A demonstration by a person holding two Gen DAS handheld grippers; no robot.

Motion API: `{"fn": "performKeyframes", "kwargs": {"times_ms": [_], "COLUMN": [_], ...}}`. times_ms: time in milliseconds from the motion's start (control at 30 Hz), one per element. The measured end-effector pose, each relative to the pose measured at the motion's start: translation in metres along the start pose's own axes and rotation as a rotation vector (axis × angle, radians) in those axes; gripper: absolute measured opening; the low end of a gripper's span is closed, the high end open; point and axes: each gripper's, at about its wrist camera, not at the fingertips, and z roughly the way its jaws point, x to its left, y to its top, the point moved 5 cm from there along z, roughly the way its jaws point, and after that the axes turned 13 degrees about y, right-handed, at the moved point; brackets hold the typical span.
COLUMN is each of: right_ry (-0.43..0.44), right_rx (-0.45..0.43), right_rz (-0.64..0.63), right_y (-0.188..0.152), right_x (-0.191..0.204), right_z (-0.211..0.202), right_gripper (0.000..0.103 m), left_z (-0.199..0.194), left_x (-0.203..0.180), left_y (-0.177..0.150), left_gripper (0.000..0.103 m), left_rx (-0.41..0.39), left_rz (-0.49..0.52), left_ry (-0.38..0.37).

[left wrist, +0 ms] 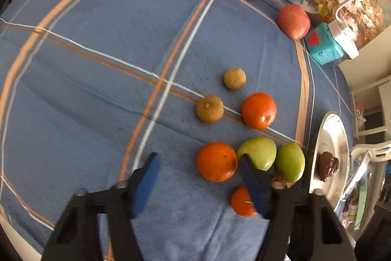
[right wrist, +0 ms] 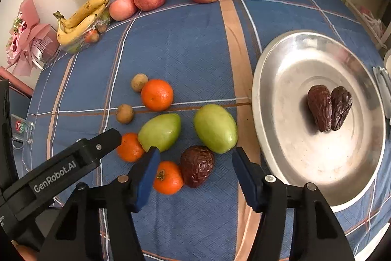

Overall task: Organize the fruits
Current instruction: 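Grasp a mandarin orange with the left tool while the right tool grasps a date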

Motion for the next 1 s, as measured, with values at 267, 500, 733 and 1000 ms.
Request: {"fn": "performKeyframes", "kwargs": {"times_ms": [267, 500, 733, 1000], "right_ry": [0.028, 0.045, 0.075, 0.070], "right_rx": [0.043, 0.039, -0.042, -0.109], "right_rz": [0.032, 0.041, 0.008, 0.013], "right_y": [-0.006, -0.005, 0.004, 0.010], "right_x": [-0.006, -0.010, 0.000, -0.001], "right_z": [0.013, 0.013, -0.014, -0.037], "right_gripper": [0.044, 0.034, 0.034, 0.034], "left_z": [-0.002, -0.016, -0.047, -0.057], "left_x": [-0.005, 0.002, 0.005, -0.008], "left_y": [-0.004, 0.006, 0.014, 0.013], "left_gripper": [0.036, 0.035, 0.035, 0.035], "left_rx": [0.011, -0.045, -0.139, -0.148], "left_rz": [-0.017, -0.041, -0.052, -0.006], "left_ry": [-0.091, -0.070, -0.114, -0.124]}}
